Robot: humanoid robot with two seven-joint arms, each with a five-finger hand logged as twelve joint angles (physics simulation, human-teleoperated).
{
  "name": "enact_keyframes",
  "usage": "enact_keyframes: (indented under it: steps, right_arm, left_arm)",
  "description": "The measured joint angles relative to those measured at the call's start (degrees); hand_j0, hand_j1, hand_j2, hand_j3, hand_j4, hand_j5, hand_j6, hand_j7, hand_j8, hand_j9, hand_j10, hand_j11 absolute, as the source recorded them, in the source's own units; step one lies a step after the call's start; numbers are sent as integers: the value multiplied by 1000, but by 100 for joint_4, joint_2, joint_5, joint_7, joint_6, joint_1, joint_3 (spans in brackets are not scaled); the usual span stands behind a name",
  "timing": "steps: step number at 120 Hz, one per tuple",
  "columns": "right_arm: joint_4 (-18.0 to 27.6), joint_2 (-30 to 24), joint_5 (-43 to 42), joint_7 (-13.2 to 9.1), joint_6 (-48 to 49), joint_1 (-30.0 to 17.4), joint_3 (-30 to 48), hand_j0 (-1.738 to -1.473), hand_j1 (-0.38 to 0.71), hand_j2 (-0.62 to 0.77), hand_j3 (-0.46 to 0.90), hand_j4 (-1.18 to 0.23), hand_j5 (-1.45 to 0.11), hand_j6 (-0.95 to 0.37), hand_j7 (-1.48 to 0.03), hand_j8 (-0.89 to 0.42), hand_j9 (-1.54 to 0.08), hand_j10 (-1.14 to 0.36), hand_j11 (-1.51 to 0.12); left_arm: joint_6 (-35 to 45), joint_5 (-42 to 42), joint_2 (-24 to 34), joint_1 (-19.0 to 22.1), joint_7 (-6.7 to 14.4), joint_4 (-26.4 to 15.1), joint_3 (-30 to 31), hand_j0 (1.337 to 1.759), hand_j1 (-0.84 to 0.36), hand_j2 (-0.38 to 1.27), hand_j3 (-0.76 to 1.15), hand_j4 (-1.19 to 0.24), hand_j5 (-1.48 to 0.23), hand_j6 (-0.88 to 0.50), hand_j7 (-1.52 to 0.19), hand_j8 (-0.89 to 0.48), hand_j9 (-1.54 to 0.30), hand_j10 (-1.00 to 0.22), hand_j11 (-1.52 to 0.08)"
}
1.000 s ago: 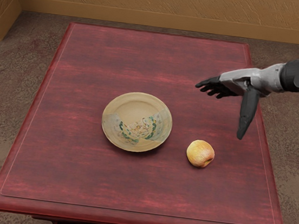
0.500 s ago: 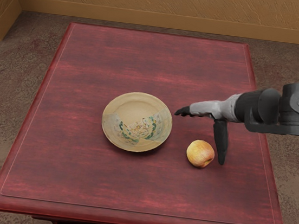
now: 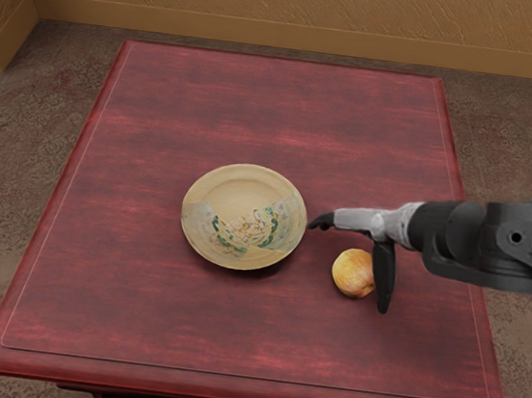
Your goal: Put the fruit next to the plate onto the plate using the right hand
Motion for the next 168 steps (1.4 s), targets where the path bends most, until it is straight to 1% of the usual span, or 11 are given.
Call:
enact_keyframes:
  steps: [52, 61, 73, 80, 103, 122, 129, 134, 151, 156, 168]
  right_arm:
    - [16, -26, -13, 0, 5, -72, 0, -1658, 49, -65, 0, -335, -432, -336, -432, -335, -432, -334, -432]
    - [12, -29, -18, 0, 1, -109, 0, -1658, 73, -68, 0, -359, -457, -358, -459, -351, -460, -354, -460]
    - [10, -22, -55, 2, -15, -178, 6, -1658, 100, -66, 0, -412, -470, -397, -495, -343, -484, -342, -497]
    - [9, -23, -62, 2, -18, -213, 6, -1658, 112, -67, 0, -430, -478, -411, -510, -369, -499, -332, -512]
    - [-1, -30, -78, 1, -11, -268, 2, -1658, 148, -72, 0, -447, -526, -434, -547, -410, -538, -353, -549]
    - [-14, -38, -71, 1, -8, -277, 3, -1655, 177, -40, 0, -485, -625, -486, -624, -365, -635, -323, -643]
    - [-22, -40, -64, 2, -9, -283, 6, -1653, 189, -10, 0, -513, -681, -520, -671, -350, -690, -318, -702]
    - [-31, -46, -66, 2, -11, -296, 9, -1653, 194, 46, 0, -541, -715, -540, -706, -346, -727, -322, -742]
    - [-118, -73, -78, 0, -14, -342, 26, -1650, 180, 251, -1, -667, -835, -612, -849, -415, -857, -395, -876]
    - [-154, -74, -65, 0, -14, -349, 33, -1650, 170, 338, -1, -700, -866, -647, -887, -433, -887, -411, -907]
    - [-243, -67, -24, -2, 11, -351, 109, -1652, 171, 443, 0, -743, -940, -711, -952, -479, -951, -430, -965]
  left_arm:
    - [0, 0, 0, 0, 0, 0, -1, 1658, 55, 49, 0, -245, -318, -245, -318, -245, -318, -245, -318]
    - [0, 0, 0, 0, 0, 0, 0, 1658, 55, 49, 0, -245, -318, -245, -318, -245, -318, -245, -318]
    - [0, 0, 0, 0, 0, 0, -1, 1658, 55, 49, 0, -245, -318, -245, -318, -245, -318, -245, -318]
    - [0, 0, 0, 0, 0, 0, -1, 1658, 55, 49, 0, -245, -318, -245, -318, -245, -318, -245, -318]
    - [0, 0, 0, 0, -1, 0, -1, 1658, 55, 49, 0, -245, -318, -245, -318, -245, -318, -245, -318]
    - [0, 0, 0, 0, -1, 0, 0, 1658, 55, 49, 0, -245, -318, -245, -318, -245, -318, -245, -318]
    - [0, 0, 0, 0, 0, 0, -1, 1658, 55, 49, 0, -245, -318, -245, -318, -245, -318, -245, -318]
    - [0, 0, 0, 0, 0, 0, -1, 1658, 55, 49, 0, -245, -318, -245, -318, -245, -318, -245, -318]
    - [0, 0, 0, 0, 0, 0, 0, 1658, 55, 49, 0, -245, -318, -245, -318, -245, -318, -245, -318]
    - [0, 0, 0, 0, -1, 0, 0, 1658, 55, 49, 0, -245, -318, -245, -318, -245, -318, -245, -318]
    - [0, 0, 0, 0, -1, 0, 0, 1658, 55, 49, 0, -245, -318, -245, -318, -245, -318, -245, -318]
